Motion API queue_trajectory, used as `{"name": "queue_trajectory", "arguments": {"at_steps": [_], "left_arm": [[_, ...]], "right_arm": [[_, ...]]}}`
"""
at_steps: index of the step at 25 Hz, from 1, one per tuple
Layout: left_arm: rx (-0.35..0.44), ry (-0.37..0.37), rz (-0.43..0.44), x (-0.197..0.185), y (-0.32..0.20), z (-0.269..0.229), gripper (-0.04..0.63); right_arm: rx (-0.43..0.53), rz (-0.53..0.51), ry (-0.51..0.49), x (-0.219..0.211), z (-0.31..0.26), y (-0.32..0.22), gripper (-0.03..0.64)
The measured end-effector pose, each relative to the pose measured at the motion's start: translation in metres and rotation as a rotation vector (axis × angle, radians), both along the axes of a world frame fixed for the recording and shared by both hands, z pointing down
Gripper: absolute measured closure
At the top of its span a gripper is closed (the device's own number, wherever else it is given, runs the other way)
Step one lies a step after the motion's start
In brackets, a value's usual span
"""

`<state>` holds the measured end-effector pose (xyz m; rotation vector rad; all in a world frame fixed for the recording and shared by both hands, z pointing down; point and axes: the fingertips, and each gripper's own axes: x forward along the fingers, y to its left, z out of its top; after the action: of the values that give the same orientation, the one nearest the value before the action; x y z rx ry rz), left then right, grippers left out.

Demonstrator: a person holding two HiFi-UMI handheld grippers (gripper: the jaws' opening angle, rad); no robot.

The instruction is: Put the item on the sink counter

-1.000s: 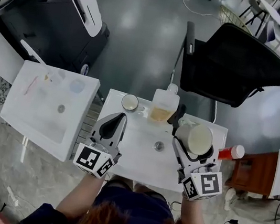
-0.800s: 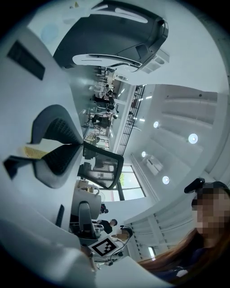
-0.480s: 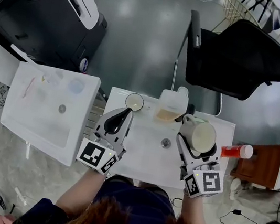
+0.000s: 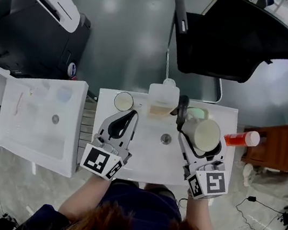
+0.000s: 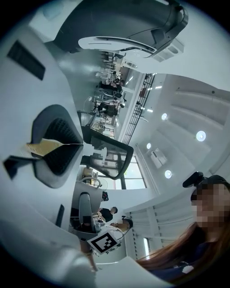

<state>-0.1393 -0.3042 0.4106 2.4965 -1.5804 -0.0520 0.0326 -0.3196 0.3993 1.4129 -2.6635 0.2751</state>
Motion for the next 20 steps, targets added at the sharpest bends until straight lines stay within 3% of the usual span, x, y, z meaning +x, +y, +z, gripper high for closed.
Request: {"name": "queue_trajectory", "arguments": {"at_steps": [10,20], "left_arm": [[-0.020,-0.001,0.110,0.055,-0.011,0.017,0.574],[-0.058,-0.013,0.152,0.085,-0.020,0.037,0.574]], "right_arm": [[-0.008,0.207,0.065,0.078,0.023,-0.013,0.169],[-0.071,0.318,0.113,0.121,0.081,-0.038,0.170]]}}
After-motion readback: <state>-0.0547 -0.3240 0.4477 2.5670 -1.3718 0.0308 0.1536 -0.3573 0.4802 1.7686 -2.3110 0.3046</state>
